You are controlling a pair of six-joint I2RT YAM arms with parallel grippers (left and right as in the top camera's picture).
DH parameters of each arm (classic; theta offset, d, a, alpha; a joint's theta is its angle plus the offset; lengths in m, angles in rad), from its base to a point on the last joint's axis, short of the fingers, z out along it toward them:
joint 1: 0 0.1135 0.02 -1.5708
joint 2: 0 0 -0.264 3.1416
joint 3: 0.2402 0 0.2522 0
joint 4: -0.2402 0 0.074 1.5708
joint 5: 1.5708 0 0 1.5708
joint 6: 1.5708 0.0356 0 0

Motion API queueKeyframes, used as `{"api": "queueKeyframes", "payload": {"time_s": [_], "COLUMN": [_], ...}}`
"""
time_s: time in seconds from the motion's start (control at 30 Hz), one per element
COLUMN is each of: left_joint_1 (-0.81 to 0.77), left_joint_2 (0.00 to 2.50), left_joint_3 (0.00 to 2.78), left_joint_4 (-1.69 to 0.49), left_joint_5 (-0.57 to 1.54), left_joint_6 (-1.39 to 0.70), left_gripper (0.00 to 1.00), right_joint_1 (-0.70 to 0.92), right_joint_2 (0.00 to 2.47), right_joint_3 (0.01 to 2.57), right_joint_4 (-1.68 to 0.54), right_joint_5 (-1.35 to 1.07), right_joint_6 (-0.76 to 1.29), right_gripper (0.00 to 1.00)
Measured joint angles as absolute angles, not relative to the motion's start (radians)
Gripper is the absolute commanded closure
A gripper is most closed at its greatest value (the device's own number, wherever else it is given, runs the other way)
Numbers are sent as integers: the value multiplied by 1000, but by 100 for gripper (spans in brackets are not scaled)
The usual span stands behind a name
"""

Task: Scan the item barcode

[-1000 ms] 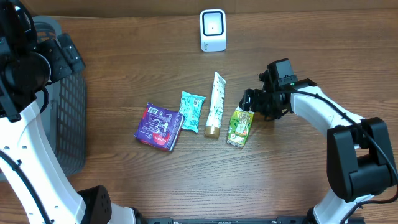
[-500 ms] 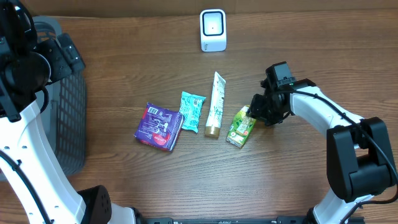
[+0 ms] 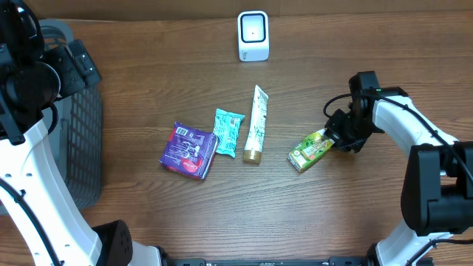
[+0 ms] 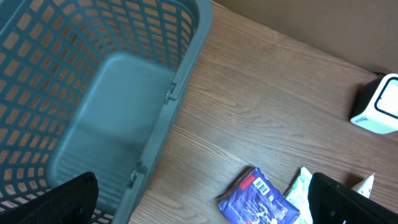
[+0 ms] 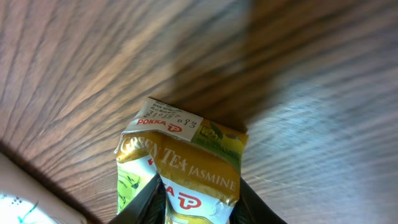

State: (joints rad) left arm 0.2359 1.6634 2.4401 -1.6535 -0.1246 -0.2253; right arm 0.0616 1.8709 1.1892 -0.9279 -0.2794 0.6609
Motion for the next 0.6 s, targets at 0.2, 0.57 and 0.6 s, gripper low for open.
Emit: {"api": "queueKeyframes", "payload": {"time_s": [0.2, 0.57, 0.6], "left_joint_1": [236, 236, 236], "left_joint_2": [1663, 1663, 1663], "left_joint_3": [2440, 2440, 2440], "left_joint_4": [-1654, -1654, -1654], "left_joint_5": [-125, -125, -125], "left_joint_6": [-225, -225, -225], "left_gripper": [0, 0, 0], "right_joint_1": [46, 39, 39], "right_joint_2": [1871, 1872, 1872], "right_joint_3": [1211, 1298, 1301], "right_joint_4": [-974, -1011, -1020], "right_joint_5": [-244, -170, -171], "right_joint_6": [619, 487, 492], "right_gripper": [62, 37, 37]}}
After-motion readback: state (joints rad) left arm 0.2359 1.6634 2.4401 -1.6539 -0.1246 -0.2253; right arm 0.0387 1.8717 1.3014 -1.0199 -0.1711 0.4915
